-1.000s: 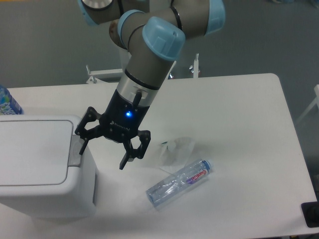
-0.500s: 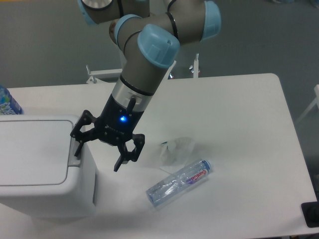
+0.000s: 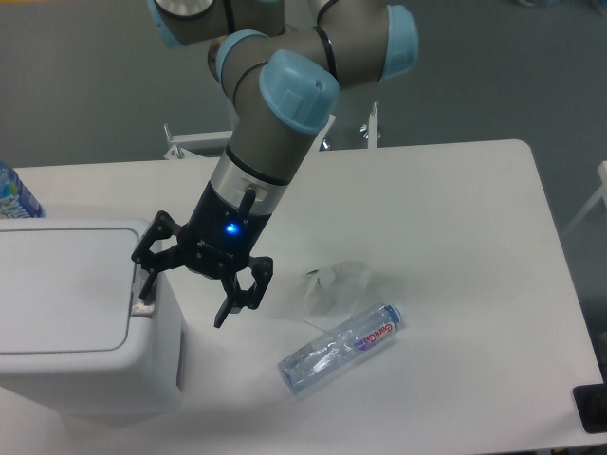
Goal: Open the trash can
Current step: 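Push the lid tab with the gripper to swing the lid open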
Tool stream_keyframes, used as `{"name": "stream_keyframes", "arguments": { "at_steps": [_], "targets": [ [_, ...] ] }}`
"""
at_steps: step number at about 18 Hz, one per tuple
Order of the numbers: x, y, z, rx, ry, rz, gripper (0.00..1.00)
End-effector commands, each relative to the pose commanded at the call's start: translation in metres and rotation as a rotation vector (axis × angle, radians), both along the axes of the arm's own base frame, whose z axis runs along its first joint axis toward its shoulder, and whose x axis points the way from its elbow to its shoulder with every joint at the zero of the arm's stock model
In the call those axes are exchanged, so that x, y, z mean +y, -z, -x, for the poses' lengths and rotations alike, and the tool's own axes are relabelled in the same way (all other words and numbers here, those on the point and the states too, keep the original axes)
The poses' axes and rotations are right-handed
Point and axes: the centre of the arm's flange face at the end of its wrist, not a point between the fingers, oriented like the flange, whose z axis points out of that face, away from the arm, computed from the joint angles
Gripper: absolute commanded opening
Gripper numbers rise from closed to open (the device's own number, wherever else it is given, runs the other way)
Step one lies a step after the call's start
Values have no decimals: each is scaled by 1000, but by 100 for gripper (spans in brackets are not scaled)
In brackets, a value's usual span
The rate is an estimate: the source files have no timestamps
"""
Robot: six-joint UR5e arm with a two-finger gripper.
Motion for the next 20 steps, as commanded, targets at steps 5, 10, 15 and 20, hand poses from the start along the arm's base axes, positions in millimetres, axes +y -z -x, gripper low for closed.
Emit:
{"name": "stream_keyframes", "arguments": {
  "at_steps": [5,10,15,20],
  "targets": [
    [1,4,1,-3,-1,5,100],
    [1,3,2,-2,-1,4,100],
    [2,-3,2,2,-1,-3,100],
    [-8,-21,34,49,-45,-46,100]
  ]
}}
